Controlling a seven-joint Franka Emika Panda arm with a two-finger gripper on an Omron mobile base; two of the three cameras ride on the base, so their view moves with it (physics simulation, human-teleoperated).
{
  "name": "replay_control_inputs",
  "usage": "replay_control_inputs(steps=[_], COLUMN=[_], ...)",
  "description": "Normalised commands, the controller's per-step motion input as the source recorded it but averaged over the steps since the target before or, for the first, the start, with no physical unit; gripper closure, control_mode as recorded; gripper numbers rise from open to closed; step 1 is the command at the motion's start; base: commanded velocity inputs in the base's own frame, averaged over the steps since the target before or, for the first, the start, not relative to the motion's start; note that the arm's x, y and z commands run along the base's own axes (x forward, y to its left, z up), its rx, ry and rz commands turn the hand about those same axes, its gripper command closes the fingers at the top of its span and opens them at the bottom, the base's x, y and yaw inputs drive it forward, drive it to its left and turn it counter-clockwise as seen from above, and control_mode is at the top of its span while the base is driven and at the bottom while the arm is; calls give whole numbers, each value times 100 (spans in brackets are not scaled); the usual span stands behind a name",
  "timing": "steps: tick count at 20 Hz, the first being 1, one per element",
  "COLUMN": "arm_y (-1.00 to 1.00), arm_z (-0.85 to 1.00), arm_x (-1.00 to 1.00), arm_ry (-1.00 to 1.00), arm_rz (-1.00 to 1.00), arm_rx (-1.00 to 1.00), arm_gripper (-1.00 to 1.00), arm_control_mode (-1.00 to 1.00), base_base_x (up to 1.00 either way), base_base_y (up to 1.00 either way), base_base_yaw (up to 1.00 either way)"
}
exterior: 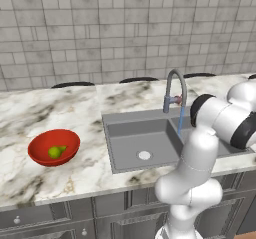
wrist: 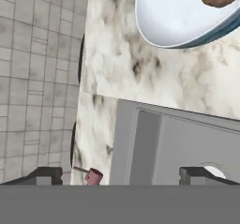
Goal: Pick the tangerines from the sink and place them in one bowl. Place the pear in the other bowl. Then turn off the sink faucet.
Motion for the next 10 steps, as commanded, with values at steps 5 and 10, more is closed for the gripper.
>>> replay_control_inputs(steps=[5,10], arm_y=[58,87], arm_z=[8,-14], arm_x=[11,12], arm_ry=[2,0], arm_rz=[24,3], arm_rx=[4,0], arm_gripper=[-100,-100], arm_control_mode=[-100,-100], base_base_x=[0,0], base_base_y=[0,0], base_base_yaw=[0,0])
